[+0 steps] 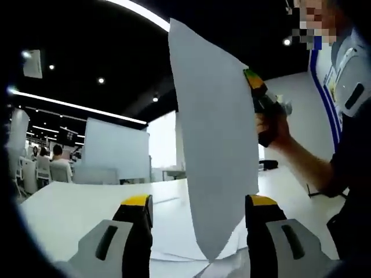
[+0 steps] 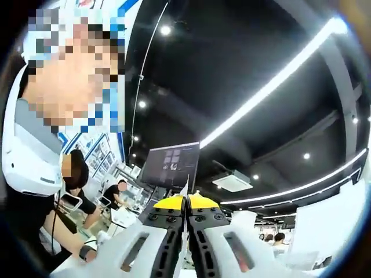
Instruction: Organize the stack of printing papers by aligning and flattening the scattered papers on the table
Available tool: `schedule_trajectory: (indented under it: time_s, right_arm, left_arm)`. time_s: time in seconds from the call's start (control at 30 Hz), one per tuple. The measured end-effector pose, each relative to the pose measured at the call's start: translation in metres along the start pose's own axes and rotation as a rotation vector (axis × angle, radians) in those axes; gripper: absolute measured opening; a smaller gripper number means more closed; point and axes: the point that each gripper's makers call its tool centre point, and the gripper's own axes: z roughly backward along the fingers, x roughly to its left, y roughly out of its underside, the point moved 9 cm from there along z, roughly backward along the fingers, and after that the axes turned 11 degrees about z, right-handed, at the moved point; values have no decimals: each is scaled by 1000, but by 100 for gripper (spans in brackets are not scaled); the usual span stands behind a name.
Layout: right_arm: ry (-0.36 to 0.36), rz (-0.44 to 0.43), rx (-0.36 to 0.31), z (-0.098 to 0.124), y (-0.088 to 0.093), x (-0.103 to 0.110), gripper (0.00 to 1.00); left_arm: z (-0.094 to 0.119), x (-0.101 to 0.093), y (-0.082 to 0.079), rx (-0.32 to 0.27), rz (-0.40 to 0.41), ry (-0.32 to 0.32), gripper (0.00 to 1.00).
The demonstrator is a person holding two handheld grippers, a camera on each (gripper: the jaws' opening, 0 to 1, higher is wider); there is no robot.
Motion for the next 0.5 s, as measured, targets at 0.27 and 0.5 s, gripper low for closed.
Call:
schedule_trajectory:
  time_s: [0.27, 0.5]
  right_arm:
    - [-13, -16, -28, -3, -5, 3, 0]
    - [-19, -26, -27, -3, -4, 5, 0]
  left_arm:
    - [2, -9, -7, -7, 0, 31, 65]
    - [3, -16, -18, -26, 21, 79, 63]
